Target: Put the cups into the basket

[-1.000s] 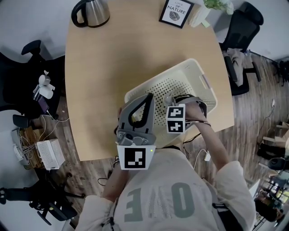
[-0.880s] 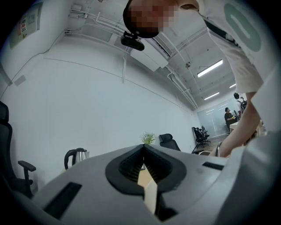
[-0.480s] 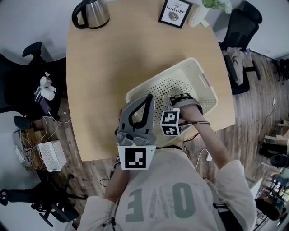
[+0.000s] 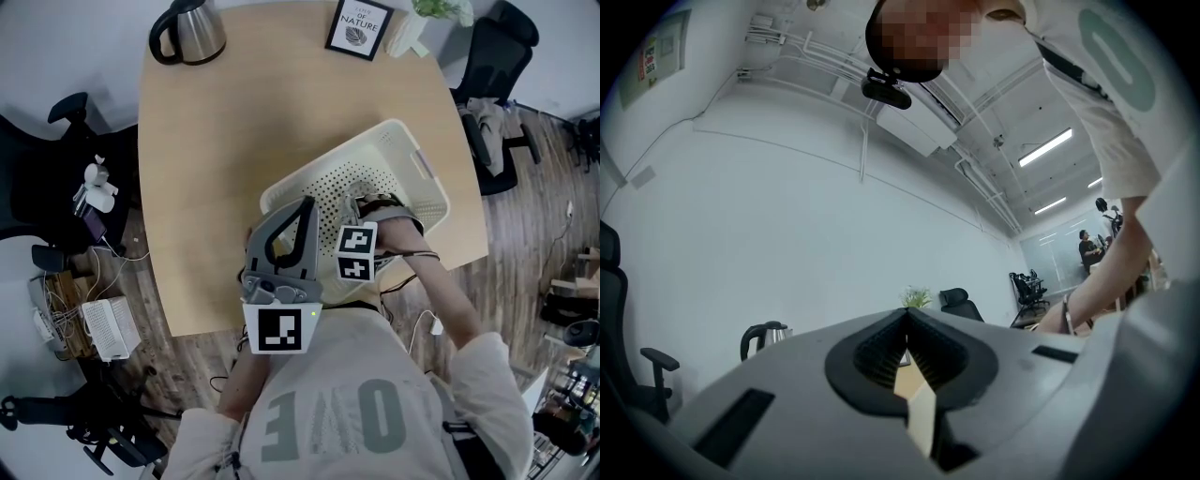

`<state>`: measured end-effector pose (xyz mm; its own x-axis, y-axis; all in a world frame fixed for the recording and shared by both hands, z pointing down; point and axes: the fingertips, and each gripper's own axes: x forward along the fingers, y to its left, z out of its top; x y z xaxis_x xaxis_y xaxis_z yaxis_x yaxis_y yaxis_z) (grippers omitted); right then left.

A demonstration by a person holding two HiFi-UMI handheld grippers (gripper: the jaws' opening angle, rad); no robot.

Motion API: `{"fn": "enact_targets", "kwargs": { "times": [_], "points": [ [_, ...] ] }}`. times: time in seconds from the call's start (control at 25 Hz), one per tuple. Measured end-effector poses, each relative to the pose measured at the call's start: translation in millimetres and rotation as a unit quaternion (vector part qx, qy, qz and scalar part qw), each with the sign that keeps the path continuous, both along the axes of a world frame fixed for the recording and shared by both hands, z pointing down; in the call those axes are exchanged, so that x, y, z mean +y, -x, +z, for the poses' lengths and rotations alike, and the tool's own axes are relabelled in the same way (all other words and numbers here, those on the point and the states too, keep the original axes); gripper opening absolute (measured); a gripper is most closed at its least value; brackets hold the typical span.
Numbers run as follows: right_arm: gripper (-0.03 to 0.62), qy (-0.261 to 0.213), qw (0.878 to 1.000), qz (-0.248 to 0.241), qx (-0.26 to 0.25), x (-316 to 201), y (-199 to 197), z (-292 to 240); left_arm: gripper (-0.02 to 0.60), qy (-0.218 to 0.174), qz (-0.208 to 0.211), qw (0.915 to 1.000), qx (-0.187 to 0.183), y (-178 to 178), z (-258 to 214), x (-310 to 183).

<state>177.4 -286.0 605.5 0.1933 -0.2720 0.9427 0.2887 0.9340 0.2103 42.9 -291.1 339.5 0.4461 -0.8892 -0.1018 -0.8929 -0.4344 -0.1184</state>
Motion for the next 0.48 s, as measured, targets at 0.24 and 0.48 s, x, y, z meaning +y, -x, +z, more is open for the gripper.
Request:
{"fn": "enact_targets", "kwargs": {
  "times": [0.24,0.48],
  "points": [
    [0.262,0.018,0.997,0.055,-0.059,8,2,-39,0.008,0.002,0.006,1.0,-0.006,-3,-1,4],
    [0.295,0.052,0.978,0.125,-0.16,15,14,-72,0.008,-0.004,0.014,0.9999,0.001,-13,-6,10]
  ]
}}
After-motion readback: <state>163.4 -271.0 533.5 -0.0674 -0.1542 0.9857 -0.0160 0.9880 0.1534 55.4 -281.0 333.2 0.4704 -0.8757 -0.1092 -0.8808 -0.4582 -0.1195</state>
